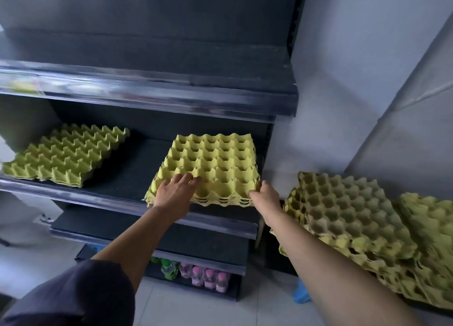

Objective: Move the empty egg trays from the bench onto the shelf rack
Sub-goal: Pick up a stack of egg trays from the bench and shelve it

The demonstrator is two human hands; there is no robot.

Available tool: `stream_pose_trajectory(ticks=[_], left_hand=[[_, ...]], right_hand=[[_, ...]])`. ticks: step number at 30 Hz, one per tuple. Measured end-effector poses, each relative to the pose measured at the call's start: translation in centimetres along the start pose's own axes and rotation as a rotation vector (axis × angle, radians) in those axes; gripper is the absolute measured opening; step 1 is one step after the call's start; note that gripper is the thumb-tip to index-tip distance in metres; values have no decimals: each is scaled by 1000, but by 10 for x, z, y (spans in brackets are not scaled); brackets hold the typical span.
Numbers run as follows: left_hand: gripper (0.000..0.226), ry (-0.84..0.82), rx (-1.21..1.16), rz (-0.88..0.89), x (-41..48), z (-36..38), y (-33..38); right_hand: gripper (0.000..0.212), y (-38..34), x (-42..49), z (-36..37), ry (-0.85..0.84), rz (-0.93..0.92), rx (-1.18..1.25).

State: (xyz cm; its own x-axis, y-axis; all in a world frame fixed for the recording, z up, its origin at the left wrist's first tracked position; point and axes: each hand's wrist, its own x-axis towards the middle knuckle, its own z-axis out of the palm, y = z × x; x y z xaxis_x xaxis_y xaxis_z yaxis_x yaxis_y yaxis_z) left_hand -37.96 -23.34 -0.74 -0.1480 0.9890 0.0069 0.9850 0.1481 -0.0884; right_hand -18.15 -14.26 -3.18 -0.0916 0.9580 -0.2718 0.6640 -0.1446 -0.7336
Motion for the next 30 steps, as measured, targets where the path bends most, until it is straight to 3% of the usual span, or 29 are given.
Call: stream_pose_trajectory(ticks=[5, 11, 14, 17, 26, 30], left_hand=[[71, -24, -26, 41, 30, 31, -30], [70, -89, -35, 70, 37, 55, -40], [71, -40, -31, 147, 38, 51, -38], [62, -34, -82, 236, 39, 50, -29], [59, -116, -53, 211, 39, 39, -25], [52, -26, -82, 219, 42, 20, 0]], right_hand=[[25, -1, 19, 43, 49, 24, -62], [45, 6, 22, 62, 131, 21, -453], [57, 3, 19, 60, 229, -317, -568], [50, -3, 19, 64, 80, -566, -658], [49, -7, 9, 63, -48, -521, -682], [47, -4, 0, 37, -7, -574, -665]])
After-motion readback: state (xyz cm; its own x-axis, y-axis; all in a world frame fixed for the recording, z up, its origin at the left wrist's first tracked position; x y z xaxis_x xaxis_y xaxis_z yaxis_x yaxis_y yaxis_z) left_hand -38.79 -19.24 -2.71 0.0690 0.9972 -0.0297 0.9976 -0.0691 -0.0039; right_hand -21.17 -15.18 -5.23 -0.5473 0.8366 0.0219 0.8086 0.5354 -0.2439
